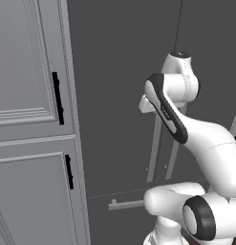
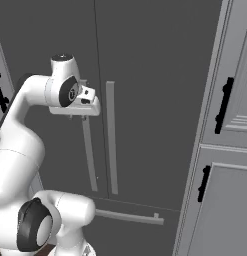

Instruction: Take the strawberry from the fridge and place it on top of the pancake, located on the dining counter.

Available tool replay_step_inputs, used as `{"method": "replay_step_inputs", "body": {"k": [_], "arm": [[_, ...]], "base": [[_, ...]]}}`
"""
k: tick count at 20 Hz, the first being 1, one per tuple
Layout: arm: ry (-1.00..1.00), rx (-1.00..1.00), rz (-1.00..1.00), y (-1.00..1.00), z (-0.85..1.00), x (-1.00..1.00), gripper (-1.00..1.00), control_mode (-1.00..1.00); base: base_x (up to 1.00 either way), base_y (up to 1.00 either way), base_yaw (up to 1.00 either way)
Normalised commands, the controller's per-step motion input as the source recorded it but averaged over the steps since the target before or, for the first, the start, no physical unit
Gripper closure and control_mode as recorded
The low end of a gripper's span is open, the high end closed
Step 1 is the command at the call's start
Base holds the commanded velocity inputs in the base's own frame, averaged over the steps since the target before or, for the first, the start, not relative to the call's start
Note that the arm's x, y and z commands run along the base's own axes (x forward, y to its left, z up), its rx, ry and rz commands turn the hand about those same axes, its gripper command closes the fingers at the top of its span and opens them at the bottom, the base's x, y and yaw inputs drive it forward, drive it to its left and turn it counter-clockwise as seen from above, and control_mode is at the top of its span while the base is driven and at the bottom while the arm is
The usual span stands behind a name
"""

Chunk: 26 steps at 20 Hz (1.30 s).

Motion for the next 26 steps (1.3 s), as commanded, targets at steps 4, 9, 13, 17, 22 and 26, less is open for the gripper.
{"method": "replay_step_inputs", "body": {"k": [4, 9, 13, 17, 22, 26], "arm": [[0.0, 0.0, 0.0, 0.0, 0.0, 0.0, -1.0, 1.0], [0.0, 0.0, 0.0, 0.0, 0.0, 0.0, -1.0, 1.0], [0.0, 0.0, 0.0, 0.0, 0.0, 0.0, -1.0, 1.0], [0.0, 0.0, 0.0, 0.0, 0.0, 0.0, -1.0, 1.0], [0.0, 0.0, 0.0, 0.0, 0.0, 0.0, -1.0, 1.0], [0.0, 0.0, 0.0, 0.0, 0.0, 0.0, -1.0, 1.0]], "base": [[-0.01, -0.01, 0.0], [-0.06, 0.0, 0.0], [-0.51, -0.04, -0.07], [-0.73, -0.13, -0.12], [-0.51, -0.11, -0.07], [-0.13, -0.2, -0.01]]}}
